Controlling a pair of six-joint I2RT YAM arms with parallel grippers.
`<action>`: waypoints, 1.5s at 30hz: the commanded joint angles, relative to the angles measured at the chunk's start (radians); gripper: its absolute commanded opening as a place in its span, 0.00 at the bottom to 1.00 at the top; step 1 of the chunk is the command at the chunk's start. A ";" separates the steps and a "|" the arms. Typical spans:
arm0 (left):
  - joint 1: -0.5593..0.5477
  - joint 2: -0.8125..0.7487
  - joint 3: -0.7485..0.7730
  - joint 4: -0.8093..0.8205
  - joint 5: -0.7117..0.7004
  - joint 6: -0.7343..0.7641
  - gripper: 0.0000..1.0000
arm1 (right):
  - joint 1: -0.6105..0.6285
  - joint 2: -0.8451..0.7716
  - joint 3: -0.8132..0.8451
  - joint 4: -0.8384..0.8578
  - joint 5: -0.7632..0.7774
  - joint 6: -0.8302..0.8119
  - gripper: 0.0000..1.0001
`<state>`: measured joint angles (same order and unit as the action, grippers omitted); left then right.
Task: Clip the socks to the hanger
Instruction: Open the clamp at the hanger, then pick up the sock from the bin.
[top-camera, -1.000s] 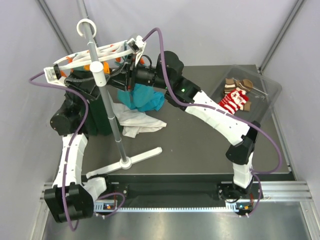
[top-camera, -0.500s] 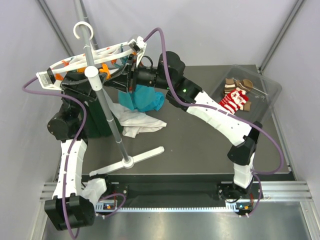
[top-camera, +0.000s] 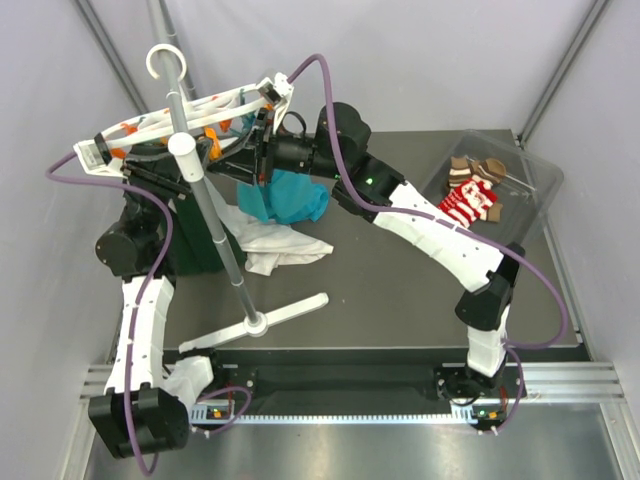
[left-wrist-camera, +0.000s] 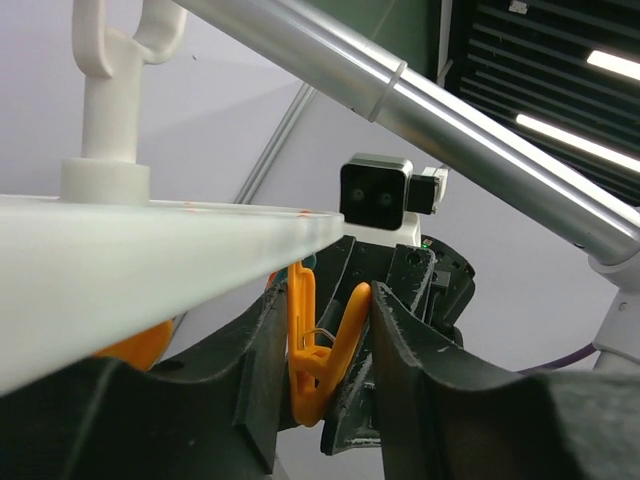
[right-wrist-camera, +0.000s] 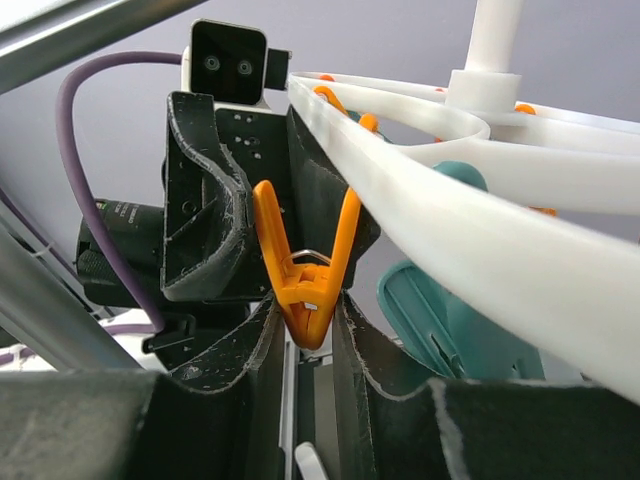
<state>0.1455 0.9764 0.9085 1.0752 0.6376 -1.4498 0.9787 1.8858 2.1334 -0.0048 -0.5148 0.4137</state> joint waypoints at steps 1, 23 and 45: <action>-0.007 0.005 0.050 0.063 0.017 -0.004 0.38 | 0.008 -0.025 -0.003 -0.001 -0.064 0.020 0.00; -0.007 -0.116 0.072 -0.322 -0.038 0.216 0.00 | -0.049 -0.462 -0.449 -0.276 0.404 -0.239 0.86; -0.020 -0.123 0.066 -0.420 -0.042 0.282 0.00 | -1.040 -0.219 -0.830 -0.291 0.703 0.177 0.54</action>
<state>0.1352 0.8597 0.9485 0.6521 0.5632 -1.1965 -0.0177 1.6104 1.2633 -0.3664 0.1452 0.5529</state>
